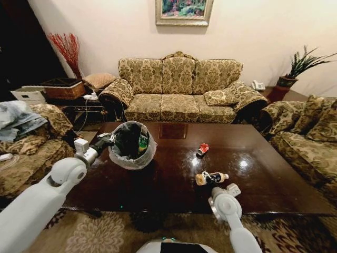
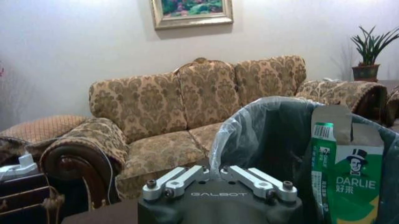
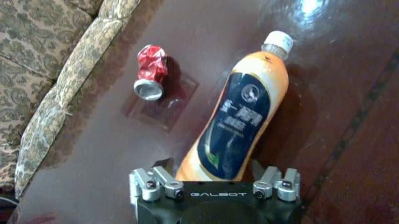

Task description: Move to the front of the table and place the trash on the table into the trash bin.

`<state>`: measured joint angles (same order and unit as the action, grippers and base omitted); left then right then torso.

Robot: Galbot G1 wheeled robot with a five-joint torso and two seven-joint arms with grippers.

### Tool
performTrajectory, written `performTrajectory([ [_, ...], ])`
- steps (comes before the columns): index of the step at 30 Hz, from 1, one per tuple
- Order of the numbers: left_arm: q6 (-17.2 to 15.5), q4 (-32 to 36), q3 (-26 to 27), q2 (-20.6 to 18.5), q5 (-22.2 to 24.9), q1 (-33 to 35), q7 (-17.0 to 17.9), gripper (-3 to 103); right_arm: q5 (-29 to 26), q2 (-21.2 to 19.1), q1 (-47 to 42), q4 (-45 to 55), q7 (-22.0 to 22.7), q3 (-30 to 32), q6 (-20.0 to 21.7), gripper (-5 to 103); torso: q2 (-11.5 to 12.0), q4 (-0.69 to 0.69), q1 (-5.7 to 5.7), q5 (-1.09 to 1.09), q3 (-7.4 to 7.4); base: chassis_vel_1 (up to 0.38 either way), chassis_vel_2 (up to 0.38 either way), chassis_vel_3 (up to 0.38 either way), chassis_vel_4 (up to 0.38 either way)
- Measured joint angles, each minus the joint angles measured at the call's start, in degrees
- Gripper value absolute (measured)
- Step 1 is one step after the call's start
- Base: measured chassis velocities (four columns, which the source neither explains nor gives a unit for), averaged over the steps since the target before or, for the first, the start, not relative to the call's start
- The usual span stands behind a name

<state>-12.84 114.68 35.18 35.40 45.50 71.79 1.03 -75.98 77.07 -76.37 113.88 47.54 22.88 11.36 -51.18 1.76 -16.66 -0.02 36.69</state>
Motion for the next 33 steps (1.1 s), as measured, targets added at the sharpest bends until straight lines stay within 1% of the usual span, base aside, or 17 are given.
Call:
performTrajectory([
  [2,0.25,-0.07,-0.07,0.19,-0.03,0.0,-0.11,3,-0.87,-0.23,1.09,-0.82,0.52,-0.37,0.19,73,0.0,0.0,0.0,0.01,0.0,0.0,0.0,0.0,0.0],
  [3,0.25,-0.07,-0.07,0.19,-0.03,0.0,-0.11,3,-0.87,-0.23,1.09,-0.82,0.52,-0.37,0.19,73,0.0,0.0,0.0,0.01,0.0,0.0,0.0,0.0,0.0],
  [6,0.36,-0.13,-0.17,0.35,-0.04,-0.06,-0.22,3,-1.33,-0.25,1.82,-1.46,0.67,-0.41,0.21,56,0.0,-0.01,0.01,0.0,-0.01,0.0,0.0,0.0,0.0],
  [9,0.46,-0.26,-0.21,0.36,-0.04,-0.06,-0.35,3,-1.51,-0.33,2.05,-1.66,0.54,-0.41,0.22,51,0.0,-0.01,0.01,0.0,-0.01,0.0,0.0,0.0,0.0],
  [10,0.5,-0.39,-0.24,0.36,-0.03,-0.1,-0.37,3,-1.52,-0.38,2.09,-1.77,0.37,-0.38,0.22,44,0.0,-0.01,0.0,0.0,-0.01,0.0,0.0,0.0,0.0],
  [12,0.5,-0.47,-0.24,0.36,-0.03,-0.15,-0.37,3,-1.57,-0.4,2.1,-1.79,0.31,-0.35,0.22,44,0.0,-0.01,0.0,0.0,-0.01,0.0,0.0,0.0,0.0],
  [15,0.54,-0.51,-0.25,0.35,0.01,-0.27,-0.37,3,-1.88,-0.46,1.67,-1.69,-0.49,0.0,0.23,35,0.0,-0.01,0.01,0.03,0.0,0.0,0.0,0.0,0.0],
  [19,0.54,-0.51,-0.25,0.36,0.02,-0.27,-0.37,3,-1.08,-0.44,0.66,-0.88,-2.53,0.32,0.54,28,0.0,-0.01,0.0,0.04,0.0,0.0,0.0,0.0,0.0],
  [20,0.54,-0.52,-0.25,0.37,0.03,-0.27,-0.37,3,1.36,-0.48,-0.27,0.52,-4.33,0.35,0.64,25,0.0,-0.01,0.0,0.03,0.0,0.0,0.0,0.0,0.0],
  [22,0.54,-0.54,-0.25,0.32,0.12,-0.34,-0.36,3,5.73,-0.82,-1.52,3.62,-5.79,0.01,0.58,22,0.0,-0.01,0.0,0.03,0.0,0.0,0.0,0.0,0.0],
  [24,0.54,-0.55,-0.25,0.17,0.19,-0.45,-0.36,3,7.16,-1.09,-2.02,5.03,-6.67,-0.14,0.59,22,0.0,-0.01,0.0,0.01,0.0,0.0,0.0,0.0,0.0],
  [26,0.52,-0.55,-0.25,-0.42,0.54,-0.85,-0.35,3,10.62,-1.89,-3.5,9.18,-12.44,-0.26,0.59,22,0.0,0.0,0.0,0.01,0.0,0.0,0.0,0.0,0.0],
  [28,0.36,-0.69,-0.46,-1.85,1.41,-1.65,-0.52,3,14.79,-3.61,-5.27,13.11,-26.91,-0.05,-0.02,22,0.0,-0.03,0.0,0.0,0.0,0.0,0.0,0.0,0.0],
  [29,0.36,-0.69,-0.46,-1.85,1.41,-1.65,-0.52,3,14.79,-3.61,-5.27,13.11,-26.91,-0.05,-0.02,22,0.0,-0.03,0.0,0.0,0.0,0.0,0.0,0.0,0.0],
  [31,0.12,-0.93,-0.88,-4.02,2.23,-2.58,-1.07,3,19.21,-5.51,-4.41,14.83,-39.69,-1.4,-2.4,22,0.0,-0.03,0.01,-0.01,0.0,0.0,0.0,0.0,0.0],
  [32,0.12,-0.93,-0.88,-4.02,2.23,-2.58,-1.07,3,19.21,-5.51,-4.41,14.83,-39.69,-1.4,-2.4,22,0.0,-0.03,0.01,-0.01,0.0,0.0,0.0,0.0,0.0],
  [33,0.59,-1.01,-1.52,-6.29,3.51,-3.31,-2.13,3,22.35,-6.95,-1.57,14.77,-49.2,-2.93,-5.98,22,0.0,-0.02,0.01,0.05,-0.01,0.0,0.0,0.0,0.0],
])
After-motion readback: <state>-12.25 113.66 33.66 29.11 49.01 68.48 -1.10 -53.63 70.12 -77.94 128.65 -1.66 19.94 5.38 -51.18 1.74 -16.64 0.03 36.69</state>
